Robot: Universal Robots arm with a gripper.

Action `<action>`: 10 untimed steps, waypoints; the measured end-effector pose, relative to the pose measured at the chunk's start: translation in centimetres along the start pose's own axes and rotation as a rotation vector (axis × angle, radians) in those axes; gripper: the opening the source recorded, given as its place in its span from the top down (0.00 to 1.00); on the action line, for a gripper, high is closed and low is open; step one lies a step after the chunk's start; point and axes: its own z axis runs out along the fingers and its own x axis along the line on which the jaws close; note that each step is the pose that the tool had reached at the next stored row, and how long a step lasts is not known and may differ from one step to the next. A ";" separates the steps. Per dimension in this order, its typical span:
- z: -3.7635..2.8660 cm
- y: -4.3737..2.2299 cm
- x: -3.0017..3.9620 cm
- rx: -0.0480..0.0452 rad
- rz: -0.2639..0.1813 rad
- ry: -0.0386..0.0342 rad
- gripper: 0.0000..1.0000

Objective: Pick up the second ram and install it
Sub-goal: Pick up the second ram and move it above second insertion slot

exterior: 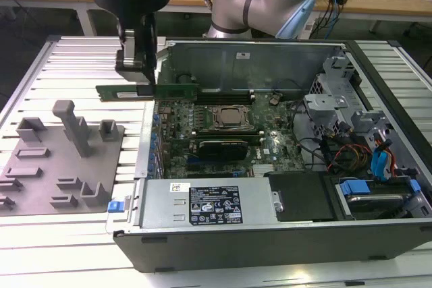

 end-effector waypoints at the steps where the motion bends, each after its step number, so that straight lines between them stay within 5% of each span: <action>1: -0.01 -0.44 -0.05 -0.0004 0.000 0.0000 0.87; 10: -0.10 -4.62 -0.56 -0.0044 0.000 0.0001 0.87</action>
